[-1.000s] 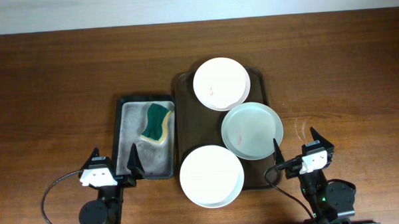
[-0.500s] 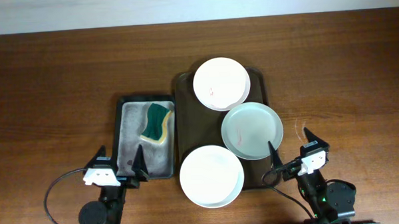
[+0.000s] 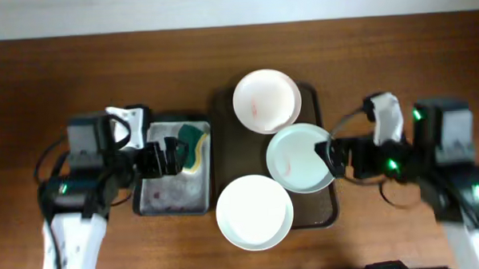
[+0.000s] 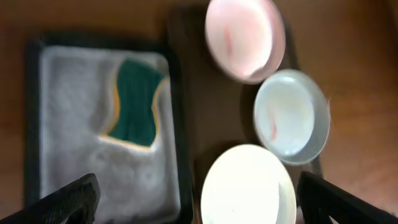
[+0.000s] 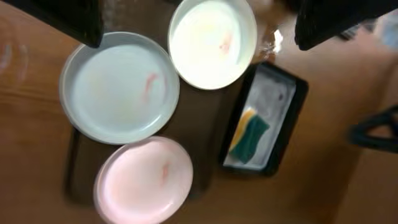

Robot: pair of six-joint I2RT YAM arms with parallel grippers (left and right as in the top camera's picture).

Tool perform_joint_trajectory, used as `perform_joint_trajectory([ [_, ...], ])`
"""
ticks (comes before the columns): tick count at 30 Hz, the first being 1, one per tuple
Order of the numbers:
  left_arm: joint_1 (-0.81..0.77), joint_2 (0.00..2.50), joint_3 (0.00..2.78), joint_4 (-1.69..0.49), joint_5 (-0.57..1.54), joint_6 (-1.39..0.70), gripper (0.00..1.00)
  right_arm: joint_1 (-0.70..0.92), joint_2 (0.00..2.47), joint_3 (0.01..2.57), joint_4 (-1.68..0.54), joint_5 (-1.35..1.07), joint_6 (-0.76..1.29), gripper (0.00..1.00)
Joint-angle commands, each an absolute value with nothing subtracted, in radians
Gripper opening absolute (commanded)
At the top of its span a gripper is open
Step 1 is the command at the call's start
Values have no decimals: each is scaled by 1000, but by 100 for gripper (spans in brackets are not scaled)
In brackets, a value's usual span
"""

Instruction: Clean dirty plates on tray and stack at the side

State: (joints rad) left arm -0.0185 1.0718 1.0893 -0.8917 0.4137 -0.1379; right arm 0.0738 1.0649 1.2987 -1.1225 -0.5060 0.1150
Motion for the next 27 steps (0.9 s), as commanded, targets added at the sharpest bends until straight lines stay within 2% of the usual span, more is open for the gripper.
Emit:
perform_joint_trajectory([
  [1, -47, 1327, 1101, -916, 363, -118, 89, 78, 1219, 1348, -1135, -682, 84, 99],
  [4, -196, 1582, 1100, -809, 74, -118, 75, 99, 1277, 1347, -1193, -698, -1, 90],
  [5, -230, 1663, 1100, -733, 55, -118, 66, 122, 1258, 1347, -1200, -684, -11, 90],
  [7, -247, 1797, 1100, -612, 2, -118, 61, 204, 1171, 1347, -1224, -546, 13, 86],
  [8, -246, 1860, 1100, -534, 1, -118, 50, 288, 1095, 1347, -1230, -316, 131, 86],
  [9, -246, 1885, 1100, -507, 0, -118, 37, 322, 1062, 1347, -1229, -249, 193, 86],
  [10, -246, 1913, 1100, -486, 1, -119, 8, 340, 1031, 1347, -1225, -246, 226, 86],
  [11, -246, 1914, 1102, -487, 12, -118, 0, 341, 1014, 1347, -1223, -250, 231, 87],
  [12, -246, 1900, 1123, -527, 39, -118, 0, 341, 1005, 1347, -1216, -250, 231, 93],
  [13, -246, 1874, 1175, -604, 65, -118, 27, 341, 1005, 1347, -1211, -257, 231, 99],
  [14, -246, 1846, 1225, -685, 67, -118, 43, 341, 1007, 1347, -1209, -257, 231, 99],
  [16, -246, 1789, 1256, -749, 47, -118, 59, 341, 1027, 1347, -1209, -257, 230, 99],
  [20, -246, 1822, 1244, -685, -65, -118, 55, 341, 1079, 1347, -1220, -257, 230, 96],
  [24, -246, 1947, 1244, -636, -64, -118, 15, 341, 1087, 1347, -1227, -257, 230, 93],
  [25, -246, 1971, 1244, -637, -27, -118, 2, 341, 1087, 1347, -1230, -257, 230, 93],
  [27, -246, 1969, 1255, -641, 4, -118, 0, 341, 1087, 1347, -1235, -257, 230, 92],
])
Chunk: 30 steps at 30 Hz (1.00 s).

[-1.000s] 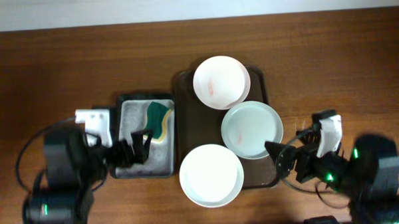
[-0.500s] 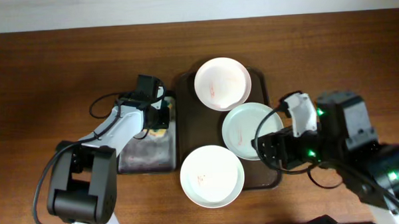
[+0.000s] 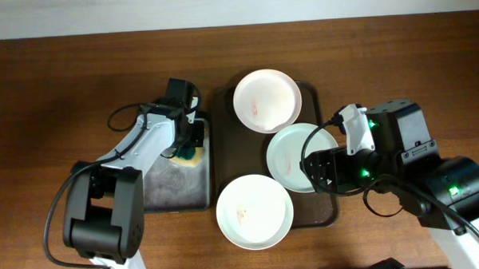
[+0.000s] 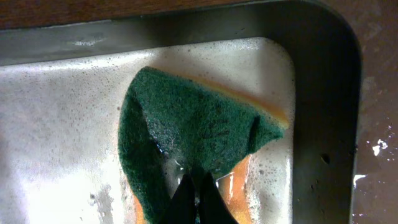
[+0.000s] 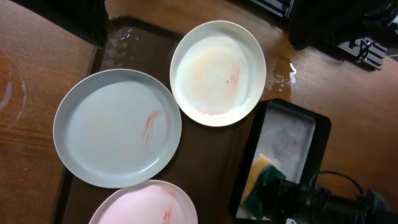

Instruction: Clean dirty plates on tray and stack at the side

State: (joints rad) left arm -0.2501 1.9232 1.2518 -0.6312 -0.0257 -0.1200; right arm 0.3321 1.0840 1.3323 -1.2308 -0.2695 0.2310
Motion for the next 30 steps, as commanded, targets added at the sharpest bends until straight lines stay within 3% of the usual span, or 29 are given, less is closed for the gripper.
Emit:
perform_joint_trajectory([
  [1, -246, 1950, 1301, -688, 8, -118, 22, 341, 1087, 1347, -1235, -257, 230, 92],
  [3, -246, 1921, 1390, -786, 15, -118, 59, 341, 1087, 1347, -1238, -257, 230, 92],
  [5, -246, 1901, 1402, -833, 11, -118, 64, 341, 1087, 1347, -1239, -257, 230, 92],
  [9, -246, 1905, 1375, -838, -81, -118, 55, 341, 1087, 1347, -1239, -257, 230, 92],
  [13, -246, 1905, 1220, -664, -68, -118, 49, 341, 1087, 1347, -1239, -257, 230, 92],
  [15, -246, 1905, 1204, -627, -65, -118, 5, 341, 1087, 1347, -1239, -257, 230, 92],
  [16, -246, 1905, 1205, -618, -48, -118, 0, 341, 1087, 1347, -1238, -256, 230, 90],
  [21, -246, 1871, 1324, -771, -48, -118, 0, 327, 1116, 1347, -1238, -38, 402, 88],
  [23, -246, 1828, 1423, -881, -41, -118, 0, 252, 1206, 1347, -1261, -43, 397, 79],
  [25, -246, 1771, 1509, -960, 32, -118, 0, 152, 1344, 1347, -1274, -245, 187, 75],
  [26, -246, 1748, 1530, -981, 70, -118, 0, 131, 1425, 1346, -1320, -333, 133, 68],
  [30, -246, 1662, 1538, -1037, 106, -118, 0, 245, 1539, 1149, -1326, -374, 102, 65],
])
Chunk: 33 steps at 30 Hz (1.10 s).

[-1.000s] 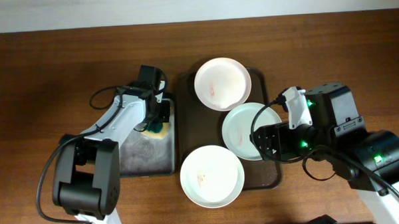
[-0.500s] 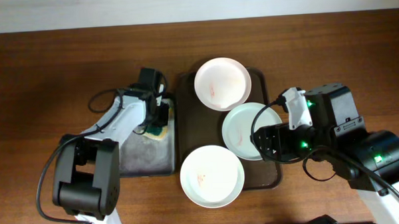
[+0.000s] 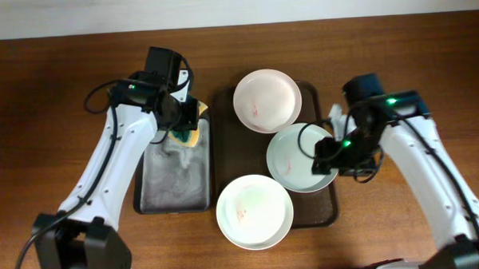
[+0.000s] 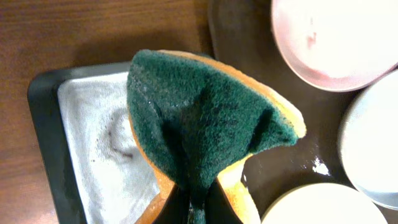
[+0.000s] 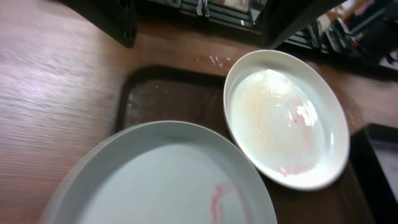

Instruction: Clean dirty plates on tray and stack at the side

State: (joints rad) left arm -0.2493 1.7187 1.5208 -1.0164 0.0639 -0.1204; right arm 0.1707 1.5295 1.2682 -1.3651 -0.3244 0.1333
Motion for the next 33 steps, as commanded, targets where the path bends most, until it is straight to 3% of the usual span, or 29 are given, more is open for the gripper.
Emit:
perform_joint_trajectory([
  [1, -246, 1647, 1538, -1044, 113, -118, 0, 284, 1539, 1079, -1264, -373, 141, 65],
  [2, -246, 1634, 1538, -1052, 113, -118, 0, 310, 1539, 999, -1177, -375, 206, 59],
  [5, -246, 1621, 1538, -1074, 114, -118, 0, 373, 1539, 868, -1010, -434, 181, 59],
  [9, -246, 1621, 1538, -1095, 156, -118, 0, 455, 1539, 757, -762, -447, 216, 49],
  [12, -246, 1621, 1538, -1108, 177, -118, 0, 458, 1540, 749, -667, -301, 336, 27],
  [13, -246, 1621, 1538, -1111, 177, -118, 0, 458, 1540, 749, -613, -283, 356, 10],
  [14, -246, 1621, 1538, -1121, 177, -118, 0, 457, 1540, 749, -579, -145, 455, 4],
  [17, -246, 1621, 1537, -1149, 177, -118, 0, 457, 1540, 750, -525, 80, 563, 4],
  [21, -297, 1621, 1499, -1150, 274, -147, 0, 458, 1540, 751, -467, 7, 472, 4],
  [28, -503, 1621, 1076, -646, 313, -601, 0, 458, 1540, 751, -471, -40, 444, 4],
  [33, -598, 1698, 943, -337, 456, -652, 0, 458, 1540, 751, -471, -42, 444, 4],
])
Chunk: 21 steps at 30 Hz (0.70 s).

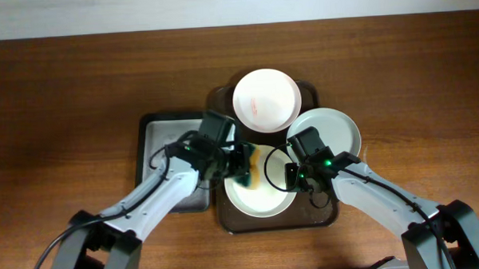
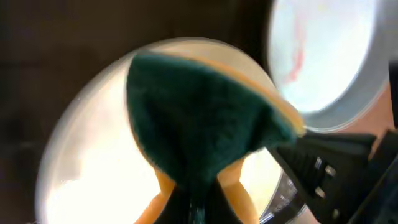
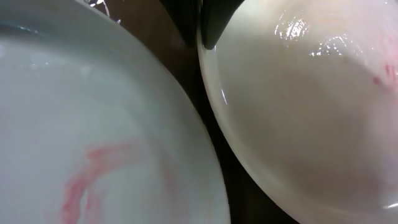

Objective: Clean dirty plates on tray and stack at the side
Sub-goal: 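Scrub the cream plate with the sponge held in the left gripper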

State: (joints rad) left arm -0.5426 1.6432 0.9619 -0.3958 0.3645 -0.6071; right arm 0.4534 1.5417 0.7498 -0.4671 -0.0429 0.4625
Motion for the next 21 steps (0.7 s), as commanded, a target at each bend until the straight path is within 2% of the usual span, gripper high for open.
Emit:
perform_joint_trajectory([
  [1, -619, 1728, 943, -307, 458, -652, 0, 458, 1540, 751, -471, -42, 444, 4],
  [5, -668, 1890, 943, -168, 486, -697, 0, 458, 1540, 751, -471, -46, 444, 4],
  [8, -660, 1969, 943, -199, 463, -696, 0, 458, 1540, 751, -474, -46, 445, 4],
  [15, -584, 1971, 1110, -709, -59, -695, 0, 458, 1540, 751, -482, -46, 445, 4],
  [21, -579, 1971, 1250, -914, -363, -680, 0, 458, 1540, 751, -486, -46, 445, 4],
])
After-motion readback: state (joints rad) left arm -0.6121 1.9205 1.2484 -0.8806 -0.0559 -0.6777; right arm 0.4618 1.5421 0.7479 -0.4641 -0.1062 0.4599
